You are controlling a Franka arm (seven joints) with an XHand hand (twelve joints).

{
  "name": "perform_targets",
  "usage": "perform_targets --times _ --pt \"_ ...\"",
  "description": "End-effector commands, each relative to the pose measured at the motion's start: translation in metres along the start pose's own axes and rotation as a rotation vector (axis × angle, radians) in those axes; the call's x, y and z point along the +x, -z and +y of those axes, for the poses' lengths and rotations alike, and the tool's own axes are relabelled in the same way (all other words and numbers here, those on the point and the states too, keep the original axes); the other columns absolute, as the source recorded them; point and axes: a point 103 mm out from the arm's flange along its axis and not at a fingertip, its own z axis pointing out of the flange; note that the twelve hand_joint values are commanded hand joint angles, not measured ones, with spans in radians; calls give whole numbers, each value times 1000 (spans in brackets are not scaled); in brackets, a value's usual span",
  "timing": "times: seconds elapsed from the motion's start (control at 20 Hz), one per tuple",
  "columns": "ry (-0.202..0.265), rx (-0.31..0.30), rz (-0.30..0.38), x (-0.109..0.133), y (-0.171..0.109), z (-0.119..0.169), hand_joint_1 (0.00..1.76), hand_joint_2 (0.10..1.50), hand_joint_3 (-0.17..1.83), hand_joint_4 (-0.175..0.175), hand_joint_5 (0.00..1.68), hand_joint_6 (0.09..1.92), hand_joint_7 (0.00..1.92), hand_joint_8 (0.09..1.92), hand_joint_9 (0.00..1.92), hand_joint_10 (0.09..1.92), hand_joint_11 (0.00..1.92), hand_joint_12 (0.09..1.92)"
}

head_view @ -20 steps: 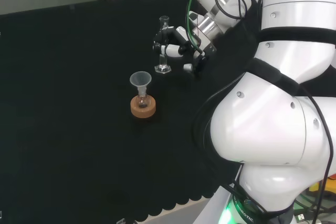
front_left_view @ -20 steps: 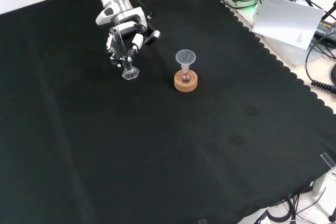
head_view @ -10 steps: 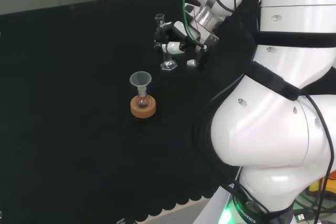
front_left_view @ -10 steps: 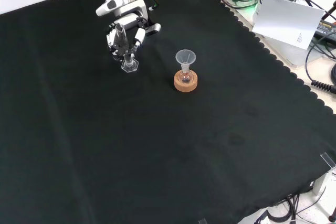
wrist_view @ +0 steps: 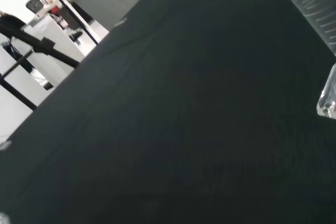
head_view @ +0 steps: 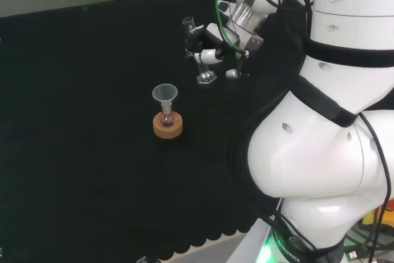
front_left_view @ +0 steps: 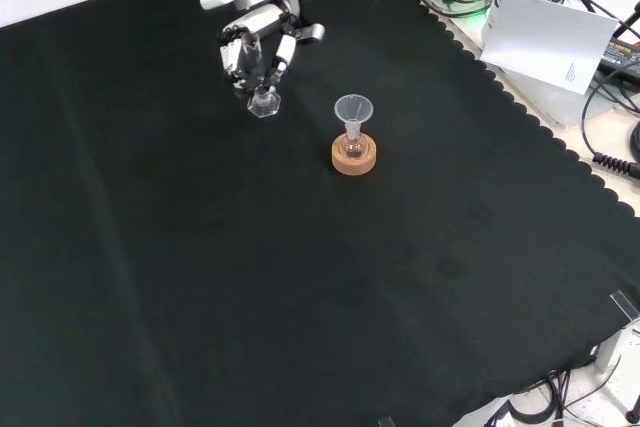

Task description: Pick up the graduated cylinder.

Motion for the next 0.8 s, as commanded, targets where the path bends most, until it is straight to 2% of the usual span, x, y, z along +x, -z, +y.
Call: perform_targets --times 0.05,0.35,0.6,0.8 --pt "-23 50 -92 20 13 -43 1091 1176 -3 -87 877 1164 1042 600 1360 136 1275 772" --pt "-24 93 -169 38 23 -72 1092 1172 -2 -85 884 1154 1059 568 1370 115 1284 750" --pt "-24 132 -276 51 27 -96 1092 1171 -2 -85 886 1152 1065 567 1372 113 1283 748" --pt "-40 160 -302 55 26 -110 1093 1171 -2 -84 887 1151 1068 566 1373 112 1283 747"
